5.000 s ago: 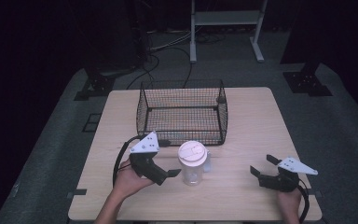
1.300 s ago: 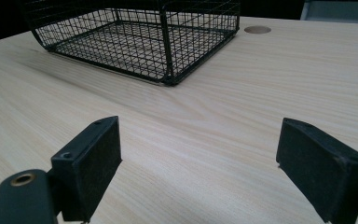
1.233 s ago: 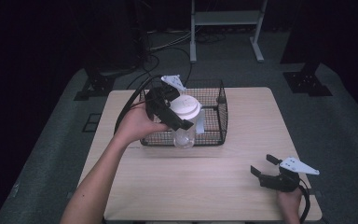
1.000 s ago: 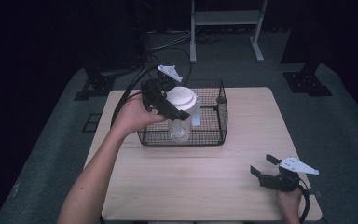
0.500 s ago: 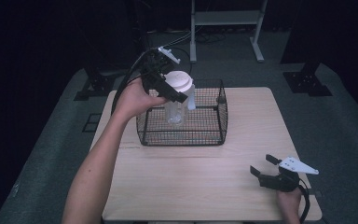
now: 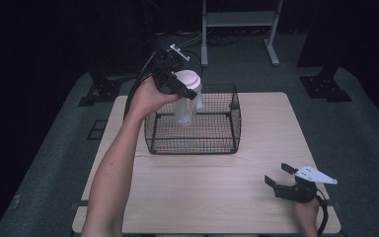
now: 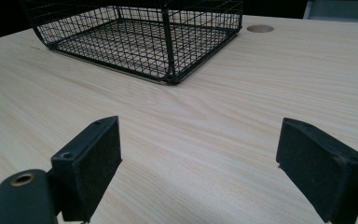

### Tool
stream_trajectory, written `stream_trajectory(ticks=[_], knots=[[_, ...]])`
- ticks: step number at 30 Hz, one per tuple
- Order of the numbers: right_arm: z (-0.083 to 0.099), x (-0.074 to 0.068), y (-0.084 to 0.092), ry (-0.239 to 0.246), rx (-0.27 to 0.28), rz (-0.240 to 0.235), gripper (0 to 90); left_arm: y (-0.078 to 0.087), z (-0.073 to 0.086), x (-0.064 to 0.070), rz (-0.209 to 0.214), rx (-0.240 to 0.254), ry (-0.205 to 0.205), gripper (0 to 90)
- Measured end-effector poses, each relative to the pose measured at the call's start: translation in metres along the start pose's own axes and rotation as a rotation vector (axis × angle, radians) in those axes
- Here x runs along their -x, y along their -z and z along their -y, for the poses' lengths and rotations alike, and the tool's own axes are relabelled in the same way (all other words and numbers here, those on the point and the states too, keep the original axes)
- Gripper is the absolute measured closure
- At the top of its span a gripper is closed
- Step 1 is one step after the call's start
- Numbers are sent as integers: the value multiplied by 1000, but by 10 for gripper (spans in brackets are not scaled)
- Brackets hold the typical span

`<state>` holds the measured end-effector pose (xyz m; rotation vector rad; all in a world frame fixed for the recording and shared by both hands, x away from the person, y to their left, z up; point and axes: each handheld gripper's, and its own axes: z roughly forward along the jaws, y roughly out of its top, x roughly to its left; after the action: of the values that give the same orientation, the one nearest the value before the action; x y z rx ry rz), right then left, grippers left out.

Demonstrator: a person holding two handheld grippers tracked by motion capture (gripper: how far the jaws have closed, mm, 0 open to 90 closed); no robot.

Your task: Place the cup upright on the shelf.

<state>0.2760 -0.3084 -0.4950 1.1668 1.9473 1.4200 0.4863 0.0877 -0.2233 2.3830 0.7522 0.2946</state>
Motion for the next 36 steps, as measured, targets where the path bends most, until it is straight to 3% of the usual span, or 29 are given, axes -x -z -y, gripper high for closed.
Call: stream_trajectory(ticks=[8, 12, 23, 36], knots=[[0, 0, 0, 1, -1, 0, 129, -18, -1, -5, -9, -18, 16, 53], [0, 1, 0, -5, 6, -1, 129, -30, 6, -8, 1, -2, 33, 53], [0, 1, 0, -4, 8, -2, 129, -60, 24, -20, -25, -5, 86, 53], [0, 2, 1, 0, 8, -6, 129, -88, 31, -21, -48, -35, 105, 53]])
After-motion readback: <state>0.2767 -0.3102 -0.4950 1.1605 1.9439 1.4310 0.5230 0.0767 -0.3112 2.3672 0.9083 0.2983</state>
